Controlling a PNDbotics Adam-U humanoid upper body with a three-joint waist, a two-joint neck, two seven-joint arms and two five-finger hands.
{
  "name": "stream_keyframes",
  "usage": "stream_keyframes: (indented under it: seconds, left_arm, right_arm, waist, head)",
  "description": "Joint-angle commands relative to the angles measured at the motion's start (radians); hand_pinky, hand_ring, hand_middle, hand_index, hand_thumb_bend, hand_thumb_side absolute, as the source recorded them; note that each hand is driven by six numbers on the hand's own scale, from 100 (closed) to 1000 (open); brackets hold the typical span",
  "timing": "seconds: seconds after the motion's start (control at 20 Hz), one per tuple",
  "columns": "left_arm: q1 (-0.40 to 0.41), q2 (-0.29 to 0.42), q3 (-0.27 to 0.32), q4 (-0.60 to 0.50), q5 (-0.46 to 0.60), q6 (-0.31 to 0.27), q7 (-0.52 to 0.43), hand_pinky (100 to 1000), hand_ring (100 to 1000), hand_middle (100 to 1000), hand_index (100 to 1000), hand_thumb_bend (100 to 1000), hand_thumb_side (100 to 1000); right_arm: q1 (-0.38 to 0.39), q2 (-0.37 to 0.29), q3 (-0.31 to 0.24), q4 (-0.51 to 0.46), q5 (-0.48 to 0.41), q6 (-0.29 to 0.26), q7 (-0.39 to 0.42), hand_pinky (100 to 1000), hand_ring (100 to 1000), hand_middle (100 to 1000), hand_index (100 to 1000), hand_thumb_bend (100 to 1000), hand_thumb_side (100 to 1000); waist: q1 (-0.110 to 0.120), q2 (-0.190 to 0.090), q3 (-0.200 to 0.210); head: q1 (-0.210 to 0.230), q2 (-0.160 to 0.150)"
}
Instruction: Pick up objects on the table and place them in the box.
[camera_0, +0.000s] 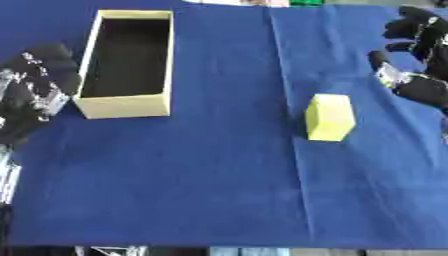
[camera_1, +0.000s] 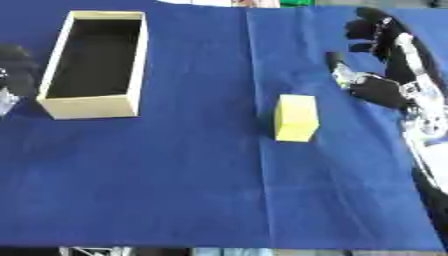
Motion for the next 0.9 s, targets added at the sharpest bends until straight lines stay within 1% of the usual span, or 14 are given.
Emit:
stream_keyframes:
  seconds: [0.05,0.55,0.65,0.8,0.9]
  left_arm:
    - [-0.008,0.02,0.008,-0.018,-0.013,-0.008,-0.015,577,800,763,855,773,448]
    - [-0.008,0.021,0.01,-0.024,-0.07,-0.028,-0.053,602,832,795,923,792,441]
    - [-0.008,0.021,0.01,-0.025,-0.083,-0.032,-0.062,610,838,800,928,779,435]
    - [-0.008,0.021,0.011,-0.025,-0.096,-0.033,-0.07,613,841,803,932,767,436]
    - [-0.008,0.021,0.011,-0.024,-0.099,-0.034,-0.072,613,840,803,933,761,443]
  right_arm:
    - [-0.007,-0.024,-0.008,-0.02,0.0,0.0,0.001,738,787,729,896,334,192]
    - [-0.008,-0.025,-0.007,-0.021,0.0,0.001,0.002,738,787,730,896,328,192]
    - [-0.008,-0.028,-0.006,-0.021,0.001,0.0,0.003,738,787,730,896,329,192]
    - [-0.007,-0.041,-0.002,-0.022,0.006,0.0,0.01,740,789,733,898,330,193]
    - [-0.003,-0.062,0.005,-0.025,0.012,-0.001,0.02,741,791,735,899,336,195]
  waist:
    - [0.002,-0.016,0.001]
    - [0.002,-0.016,0.001]
    - [0.001,-0.015,0.001]
    - [0.0,-0.016,0.003]
    - [-0.001,-0.016,0.004]
  head:
    - [0.001,0.006]
    - [0.0,0.007]
    - [0.0,0.008]
    - [-0.001,0.009]
    - [-0.001,0.009]
